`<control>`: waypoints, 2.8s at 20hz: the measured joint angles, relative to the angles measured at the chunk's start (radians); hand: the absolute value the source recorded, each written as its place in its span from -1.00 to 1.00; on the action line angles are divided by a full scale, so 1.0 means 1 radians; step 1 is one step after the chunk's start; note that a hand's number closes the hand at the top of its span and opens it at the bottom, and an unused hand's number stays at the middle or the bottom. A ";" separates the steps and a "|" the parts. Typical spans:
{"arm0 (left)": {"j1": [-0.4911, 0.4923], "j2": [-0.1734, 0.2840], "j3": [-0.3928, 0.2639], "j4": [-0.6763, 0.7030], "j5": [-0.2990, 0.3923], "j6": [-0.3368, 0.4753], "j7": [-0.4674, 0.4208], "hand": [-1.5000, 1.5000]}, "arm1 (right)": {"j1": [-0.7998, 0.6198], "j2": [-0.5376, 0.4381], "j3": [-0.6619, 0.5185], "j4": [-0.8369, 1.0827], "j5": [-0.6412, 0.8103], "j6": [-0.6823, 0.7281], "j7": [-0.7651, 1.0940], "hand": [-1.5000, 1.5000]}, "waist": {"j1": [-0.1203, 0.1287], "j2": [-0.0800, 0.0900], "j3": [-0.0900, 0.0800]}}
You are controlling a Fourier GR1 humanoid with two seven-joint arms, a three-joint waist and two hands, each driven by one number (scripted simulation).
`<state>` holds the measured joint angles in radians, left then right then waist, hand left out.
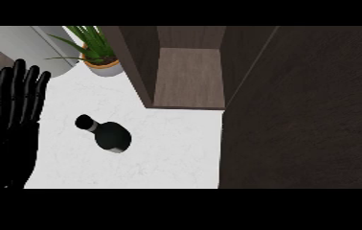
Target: Pick up the wine, place it into the cabinet and close the cabinet
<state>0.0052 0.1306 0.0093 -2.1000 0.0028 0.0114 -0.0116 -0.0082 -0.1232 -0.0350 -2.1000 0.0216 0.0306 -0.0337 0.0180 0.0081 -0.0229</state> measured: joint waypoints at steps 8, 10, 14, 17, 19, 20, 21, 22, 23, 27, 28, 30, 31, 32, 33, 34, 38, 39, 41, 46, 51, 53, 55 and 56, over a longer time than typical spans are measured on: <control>-0.071 -0.093 -0.123 0.023 -0.098 0.154 0.092 -1.00 | 0.098 0.031 0.095 -0.077 -0.086 0.077 0.040 -1.00 | -0.018 -0.008 0.020; -0.068 -0.107 -0.161 0.004 -0.075 0.231 0.130 -1.00 | 0.120 0.023 0.133 -0.097 -0.152 0.130 0.069 -1.00 | -0.021 -0.010 0.022; -0.061 -0.121 -0.300 -0.088 -0.130 0.404 0.239 -1.00 | 0.175 0.020 0.199 -0.171 -0.224 0.174 0.130 -1.00 | -0.022 -0.014 0.023; -0.080 -0.126 -0.414 -0.160 -0.234 0.508 0.354 -1.00 | 0.180 0.010 0.201 -0.225 -0.275 0.177 0.191 -1.00 | -0.020 -0.014 0.024; -0.112 -0.128 -0.465 -0.204 -0.311 0.551 0.453 -1.00 | 0.182 -0.001 0.185 -0.252 -0.306 0.181 0.219 -1.00 | -0.020 -0.013 0.024; -0.114 -0.128 -0.506 -0.226 -0.356 0.574 0.493 -1.00 | 0.174 0.001 0.187 -0.258 -0.310 0.175 0.234 -1.00 | -0.018 -0.013 0.024; -0.120 -0.129 -0.550 -0.241 -0.403 0.599 0.532 -1.00 | 0.168 0.003 0.191 -0.268 -0.311 0.168 0.249 -1.00 | -0.017 -0.014 0.024; -0.137 -0.129 -0.567 -0.247 -0.424 0.608 0.580 -1.00 | 0.166 0.005 0.200 -0.273 -0.309 0.162 0.260 -1.00 | -0.016 -0.014 0.024; -0.154 -0.130 -0.588 -0.246 -0.444 0.621 0.621 -1.00 | 0.154 0.006 0.204 -0.274 -0.308 0.158 0.274 -1.00 | -0.015 -0.014 0.024; -0.202 -0.131 -0.671 -0.237 -0.523 0.668 0.742 -1.00 | 0.119 0.008 0.202 -0.277 -0.308 0.135 0.318 -1.00 | -0.011 -0.015 0.025; -0.213 -0.131 -0.674 -0.239 -0.534 0.666 0.770 -1.00 | 0.108 0.007 0.201 -0.280 -0.308 0.126 0.333 -1.00 | -0.009 -0.016 0.025; -0.256 -0.131 -0.677 -0.237 -0.561 0.667 0.824 -1.00 | 0.105 0.010 0.205 -0.281 -0.307 0.120 0.338 -1.00 | -0.009 -0.017 0.025; -0.269 -0.131 -0.684 -0.236 -0.576 0.667 0.847 -1.00 | 0.097 0.011 0.206 -0.282 -0.307 0.112 0.350 -1.00 | -0.006 -0.018 0.025; -0.285 -0.131 -0.686 -0.235 -0.589 0.665 0.868 -1.00 | 0.103 0.011 0.211 -0.284 -0.306 0.111 0.353 -1.00 | -0.007 -0.019 0.025; -0.305 -0.131 -0.685 -0.234 -0.601 0.663 0.893 -1.00 | 0.099 0.013 0.219 -0.285 -0.305 0.105 0.360 -1.00 | -0.006 -0.020 0.025; -0.315 -0.131 -0.686 -0.233 -0.615 0.661 0.910 -1.00 | 0.102 0.014 0.221 -0.286 -0.304 0.101 0.360 -1.00 | -0.005 -0.021 0.025; -0.360 -0.131 -0.700 -0.226 -0.678 0.656 0.970 -1.00 | 0.106 0.001 0.213 -0.288 -0.301 0.110 0.359 -1.00 | -0.003 -0.023 0.026; -0.373 -0.131 -0.696 -0.226 -0.693 0.650 0.989 -1.00 | 0.106 0.001 0.214 -0.288 -0.301 0.109 0.359 -1.00 | -0.002 -0.023 0.026; -0.397 -0.131 -0.674 -0.229 -0.711 0.630 1.023 -1.00 | 0.102 -0.004 0.199 -0.287 -0.301 0.113 0.361 -1.00 | 0.001 -0.023 0.026; -0.445 -0.130 -0.657 -0.231 -0.759 0.582 1.076 -1.00 | 0.074 -0.005 0.211 -0.291 -0.297 0.097 0.383 -1.00 | 0.003 -0.024 0.025; -0.514 -0.130 -0.634 -0.232 -0.787 0.533 1.131 -1.00 | 0.033 -0.002 0.206 -0.292 -0.290 0.067 0.408 -1.00 | 0.001 -0.023 0.024; -0.542 -0.130 -0.610 -0.231 -0.794 0.519 1.144 -1.00 | 0.017 0.007 0.217 -0.293 -0.281 0.044 0.421 -1.00 | -0.001 -0.022 0.024; -0.544 -0.129 -0.600 -0.233 -0.800 0.505 1.147 -1.00 | 0.002 0.000 0.206 -0.295 -0.278 0.035 0.440 -1.00 | -0.003 -0.021 0.024; -0.555 -0.129 -0.604 -0.233 -0.804 0.501 1.156 -1.00 | 0.005 0.002 0.211 -0.294 -0.276 0.031 0.437 -1.00 | -0.003 -0.021 0.024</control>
<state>-0.5497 0.0016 -0.5944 -2.3328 -0.8008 0.5121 1.1440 -0.0036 -0.1211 0.1765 -2.3942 -0.2545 0.0616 0.4036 0.0146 -0.0128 0.0009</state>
